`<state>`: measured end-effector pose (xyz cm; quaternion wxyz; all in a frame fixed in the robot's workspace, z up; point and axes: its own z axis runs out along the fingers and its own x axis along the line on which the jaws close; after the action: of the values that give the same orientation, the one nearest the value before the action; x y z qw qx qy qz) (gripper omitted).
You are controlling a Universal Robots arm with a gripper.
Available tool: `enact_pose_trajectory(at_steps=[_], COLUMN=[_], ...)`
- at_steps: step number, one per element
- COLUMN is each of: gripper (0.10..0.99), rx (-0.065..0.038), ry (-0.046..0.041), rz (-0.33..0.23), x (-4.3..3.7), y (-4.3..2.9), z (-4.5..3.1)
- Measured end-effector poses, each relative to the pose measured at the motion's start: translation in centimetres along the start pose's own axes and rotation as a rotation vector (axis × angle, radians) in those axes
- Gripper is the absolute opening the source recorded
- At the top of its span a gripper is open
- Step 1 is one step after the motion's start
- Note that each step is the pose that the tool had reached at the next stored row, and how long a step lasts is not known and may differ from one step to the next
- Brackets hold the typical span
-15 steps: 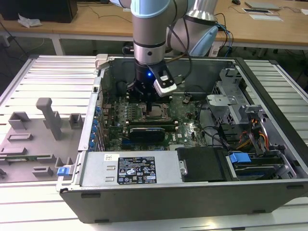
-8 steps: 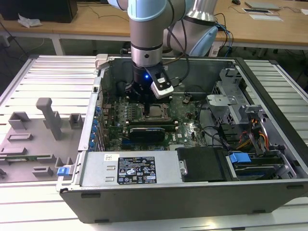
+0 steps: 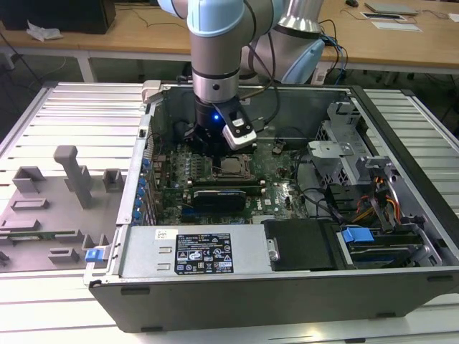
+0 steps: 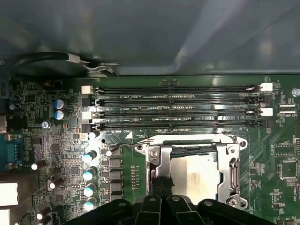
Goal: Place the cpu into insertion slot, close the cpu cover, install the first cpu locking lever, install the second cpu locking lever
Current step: 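Close the cpu cover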
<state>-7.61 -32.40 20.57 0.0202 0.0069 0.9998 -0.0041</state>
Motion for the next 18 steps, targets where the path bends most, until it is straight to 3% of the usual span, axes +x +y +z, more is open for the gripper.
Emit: enact_pose_trajectory(at_steps=[8, 16, 18], gripper=[0.106, 0.106, 0.106], rx=[-0.004, -0.015, -0.015], ry=[-0.001, -0.0041, -0.0041], rz=[-0.08, -0.111, -0.111], x=[0.01, -0.04, -0.77], y=[0.02, 0.02, 0.03], z=[0.05, -0.93, -0.9])
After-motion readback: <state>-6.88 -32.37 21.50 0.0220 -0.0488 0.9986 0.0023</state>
